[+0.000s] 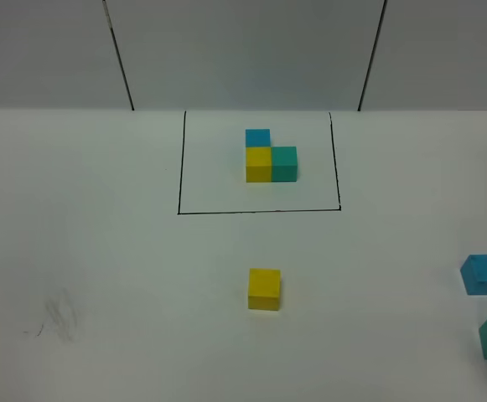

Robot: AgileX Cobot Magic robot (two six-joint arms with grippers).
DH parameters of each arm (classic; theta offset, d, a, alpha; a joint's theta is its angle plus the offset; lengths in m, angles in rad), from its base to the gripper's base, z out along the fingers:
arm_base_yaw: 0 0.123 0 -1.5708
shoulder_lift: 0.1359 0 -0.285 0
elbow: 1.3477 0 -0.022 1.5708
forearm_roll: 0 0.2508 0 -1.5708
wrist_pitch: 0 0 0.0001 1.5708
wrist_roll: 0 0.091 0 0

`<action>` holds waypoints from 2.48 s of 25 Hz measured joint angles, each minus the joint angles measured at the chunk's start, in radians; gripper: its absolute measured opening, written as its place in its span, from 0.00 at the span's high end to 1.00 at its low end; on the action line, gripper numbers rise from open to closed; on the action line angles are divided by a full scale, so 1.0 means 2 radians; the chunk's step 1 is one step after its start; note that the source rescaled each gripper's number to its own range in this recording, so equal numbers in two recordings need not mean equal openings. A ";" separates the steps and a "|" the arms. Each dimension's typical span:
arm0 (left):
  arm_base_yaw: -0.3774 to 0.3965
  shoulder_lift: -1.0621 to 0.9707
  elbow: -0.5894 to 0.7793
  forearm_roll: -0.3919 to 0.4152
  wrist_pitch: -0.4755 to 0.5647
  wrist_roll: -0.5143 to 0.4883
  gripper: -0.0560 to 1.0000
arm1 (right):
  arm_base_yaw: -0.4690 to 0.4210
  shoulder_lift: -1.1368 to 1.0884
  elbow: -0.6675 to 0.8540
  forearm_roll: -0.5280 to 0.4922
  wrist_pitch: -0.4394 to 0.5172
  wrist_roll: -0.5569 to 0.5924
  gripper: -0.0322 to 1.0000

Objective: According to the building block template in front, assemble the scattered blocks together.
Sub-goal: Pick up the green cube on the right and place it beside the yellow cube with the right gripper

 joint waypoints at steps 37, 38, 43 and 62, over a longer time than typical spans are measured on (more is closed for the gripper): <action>0.000 0.000 0.000 0.000 0.000 0.000 0.59 | 0.000 0.267 0.000 0.004 -0.179 0.032 0.26; 0.000 0.000 0.000 0.000 0.000 0.000 0.59 | 0.000 0.269 0.000 0.005 -0.179 0.032 0.26; 0.000 0.000 0.000 0.000 0.000 0.000 0.59 | 0.000 0.282 0.000 0.006 -0.179 0.032 0.26; 0.000 0.000 0.000 0.000 0.000 0.000 0.59 | 0.009 0.266 -0.001 0.023 -0.173 0.004 0.97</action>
